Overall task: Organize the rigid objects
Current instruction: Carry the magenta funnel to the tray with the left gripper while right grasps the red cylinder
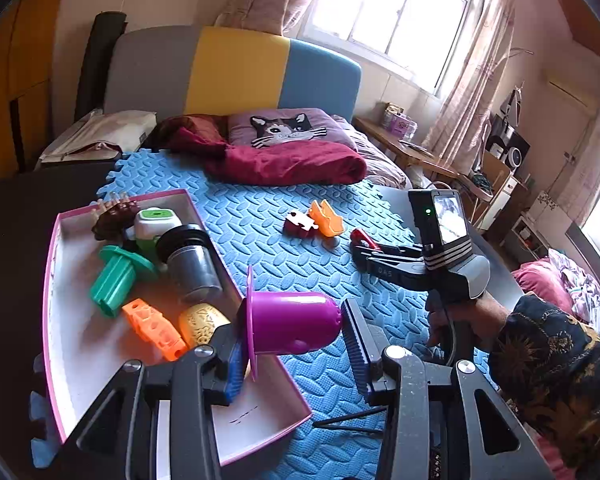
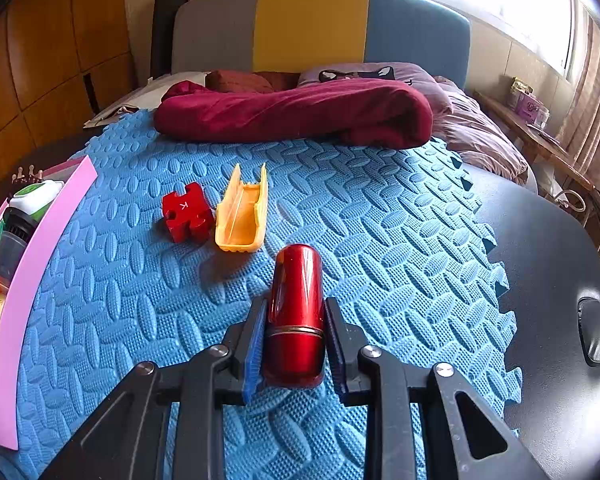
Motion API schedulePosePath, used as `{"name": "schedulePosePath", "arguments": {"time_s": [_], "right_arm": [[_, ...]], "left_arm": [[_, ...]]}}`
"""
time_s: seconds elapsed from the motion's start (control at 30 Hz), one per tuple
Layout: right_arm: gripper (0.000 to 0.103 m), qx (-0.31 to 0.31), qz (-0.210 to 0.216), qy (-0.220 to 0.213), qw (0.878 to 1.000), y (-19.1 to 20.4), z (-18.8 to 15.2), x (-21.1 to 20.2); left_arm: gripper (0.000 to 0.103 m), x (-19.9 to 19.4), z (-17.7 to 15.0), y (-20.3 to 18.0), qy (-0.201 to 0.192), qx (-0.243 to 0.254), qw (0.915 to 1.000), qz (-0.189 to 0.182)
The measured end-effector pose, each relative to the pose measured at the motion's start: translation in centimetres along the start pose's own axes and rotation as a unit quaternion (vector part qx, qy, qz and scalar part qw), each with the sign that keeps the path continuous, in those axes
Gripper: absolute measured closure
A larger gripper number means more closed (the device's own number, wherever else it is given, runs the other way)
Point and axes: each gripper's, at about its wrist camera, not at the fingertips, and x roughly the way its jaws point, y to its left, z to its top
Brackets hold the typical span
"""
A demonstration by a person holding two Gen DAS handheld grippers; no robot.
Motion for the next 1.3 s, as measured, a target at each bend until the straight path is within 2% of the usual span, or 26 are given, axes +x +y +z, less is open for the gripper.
{"name": "schedulePosePath", "arguments": {"time_s": [0.07,0.13,0.83,0.97,1.1,1.3], "right_arm": [[0.065,0.008,-0.005,0.002,1.000,-0.3,0.0,0.1],[0.062,0.020,-0.002,0.003,1.000,-0.8,0.1,0.2],[0.062,0.016,-0.003,0.002,1.000,-0.6,0.1,0.3],[0.062,0.015,-0.004,0.001,1.000,-0.5,0.1,0.3],[0.062,0.013,-0.007,0.001,1.000,-0.5,0.1,0.2],[0.062,0.014,-0.006,0.001,1.000,-0.4,0.1,0.2]], "left_arm": [[0.060,-0.1,-0.1,0.3,0.000,-0.003,1.0000,0.002],[0.060,-0.2,-0.2,0.6,0.000,-0.005,1.0000,0.004],[0.060,-0.8,-0.9,3.2,0.003,-0.032,0.9992,0.025],[0.060,-1.8,-1.0,4.9,-0.003,-0.048,0.9981,0.037],[0.060,-3.3,-1.1,8.1,-0.011,-0.077,0.9948,0.065],[0.060,-3.6,-2.6,12.4,0.006,-0.120,0.9883,0.094]]}}
